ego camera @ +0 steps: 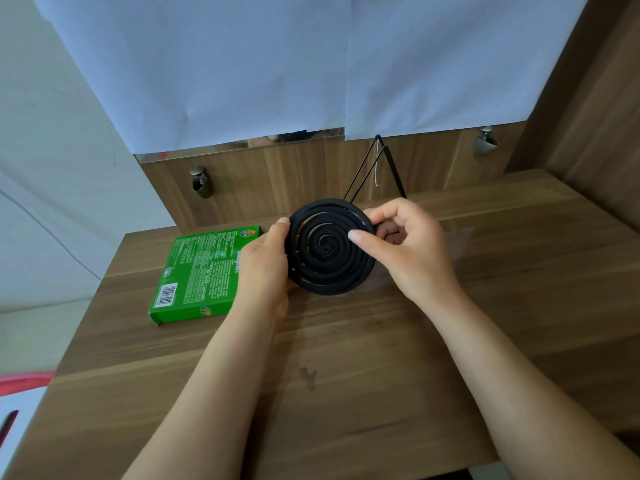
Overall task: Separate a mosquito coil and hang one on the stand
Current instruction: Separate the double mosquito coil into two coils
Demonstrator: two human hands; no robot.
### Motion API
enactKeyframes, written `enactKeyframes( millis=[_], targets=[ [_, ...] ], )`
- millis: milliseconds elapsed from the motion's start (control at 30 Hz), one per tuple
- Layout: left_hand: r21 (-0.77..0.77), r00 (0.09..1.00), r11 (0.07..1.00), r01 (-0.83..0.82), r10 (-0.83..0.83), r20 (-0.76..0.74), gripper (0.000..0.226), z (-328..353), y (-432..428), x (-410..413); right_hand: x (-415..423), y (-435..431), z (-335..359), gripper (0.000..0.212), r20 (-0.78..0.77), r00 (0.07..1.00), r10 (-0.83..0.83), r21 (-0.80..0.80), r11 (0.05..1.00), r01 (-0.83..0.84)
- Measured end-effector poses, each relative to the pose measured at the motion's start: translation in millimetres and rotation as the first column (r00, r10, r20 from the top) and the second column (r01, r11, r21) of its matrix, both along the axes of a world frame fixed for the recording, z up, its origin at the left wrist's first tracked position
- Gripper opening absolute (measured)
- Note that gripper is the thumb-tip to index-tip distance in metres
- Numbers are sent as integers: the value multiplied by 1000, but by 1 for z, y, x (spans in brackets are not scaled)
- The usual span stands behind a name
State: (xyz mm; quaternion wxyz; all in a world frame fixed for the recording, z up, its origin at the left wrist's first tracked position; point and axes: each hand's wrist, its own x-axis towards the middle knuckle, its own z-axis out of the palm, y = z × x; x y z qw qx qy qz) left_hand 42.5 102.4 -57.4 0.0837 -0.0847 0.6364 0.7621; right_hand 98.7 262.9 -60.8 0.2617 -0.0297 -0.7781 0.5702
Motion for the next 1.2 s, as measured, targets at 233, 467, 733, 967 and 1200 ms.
enactKeyframes(
  millis=[233, 467, 733, 967, 1200],
  targets=[
    [-60, 999, 998, 21, -22, -28, 36, -2, 1, 1, -4, 4, -2, 25, 158, 987, 13, -151, 988, 12],
    [-108, 995, 993, 47, -56, -77, 35, -3, 1, 3, -4, 4, -4, 26, 199, 979, -49, -120, 990, 74],
    [-134, 994, 989, 54, -66, -91, 35, -3, 3, 4, -4, 3, -7, 31, 206, 976, -67, 10, 998, 66],
    [-124, 997, 991, 38, -47, -67, 31, 0, -1, 4, -4, 2, -7, 15, 136, 988, -79, 83, 994, 68],
    [-141, 997, 990, 24, -35, -73, 28, 3, -3, 6, -3, 2, -7, 18, 3, 994, -107, 169, 980, 105]
  ],
)
